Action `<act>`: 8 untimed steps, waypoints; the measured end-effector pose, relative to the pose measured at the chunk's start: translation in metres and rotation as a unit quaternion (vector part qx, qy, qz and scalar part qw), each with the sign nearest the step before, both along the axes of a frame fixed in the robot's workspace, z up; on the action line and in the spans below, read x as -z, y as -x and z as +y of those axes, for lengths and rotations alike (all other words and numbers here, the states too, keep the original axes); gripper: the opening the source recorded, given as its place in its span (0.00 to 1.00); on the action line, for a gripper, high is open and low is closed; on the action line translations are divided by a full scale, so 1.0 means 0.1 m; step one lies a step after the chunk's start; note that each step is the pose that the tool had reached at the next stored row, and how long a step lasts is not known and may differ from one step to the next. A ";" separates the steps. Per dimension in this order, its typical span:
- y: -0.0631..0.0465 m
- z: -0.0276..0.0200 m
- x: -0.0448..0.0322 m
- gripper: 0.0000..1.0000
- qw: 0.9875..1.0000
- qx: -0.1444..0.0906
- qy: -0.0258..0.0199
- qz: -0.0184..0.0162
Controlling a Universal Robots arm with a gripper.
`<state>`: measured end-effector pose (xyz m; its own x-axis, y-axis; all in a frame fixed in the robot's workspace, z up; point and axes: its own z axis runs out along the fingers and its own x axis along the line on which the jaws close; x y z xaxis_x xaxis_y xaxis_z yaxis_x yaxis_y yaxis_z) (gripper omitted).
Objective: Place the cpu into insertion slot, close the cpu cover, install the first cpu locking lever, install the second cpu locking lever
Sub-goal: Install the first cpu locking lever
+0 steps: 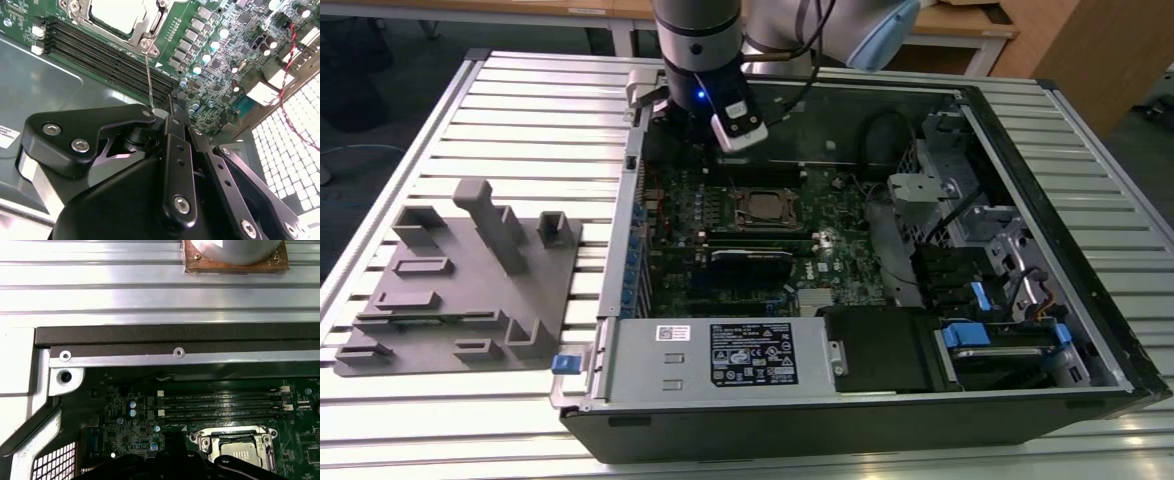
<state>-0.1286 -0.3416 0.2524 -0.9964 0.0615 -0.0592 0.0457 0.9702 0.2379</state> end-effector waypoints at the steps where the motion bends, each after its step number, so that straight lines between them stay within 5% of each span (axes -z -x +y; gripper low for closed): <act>1: 0.00 0.000 0.001 0.11 1.000 0.000 -0.001 0.000; 8: -0.01 0.006 0.007 0.11 1.000 0.000 -0.007 0.000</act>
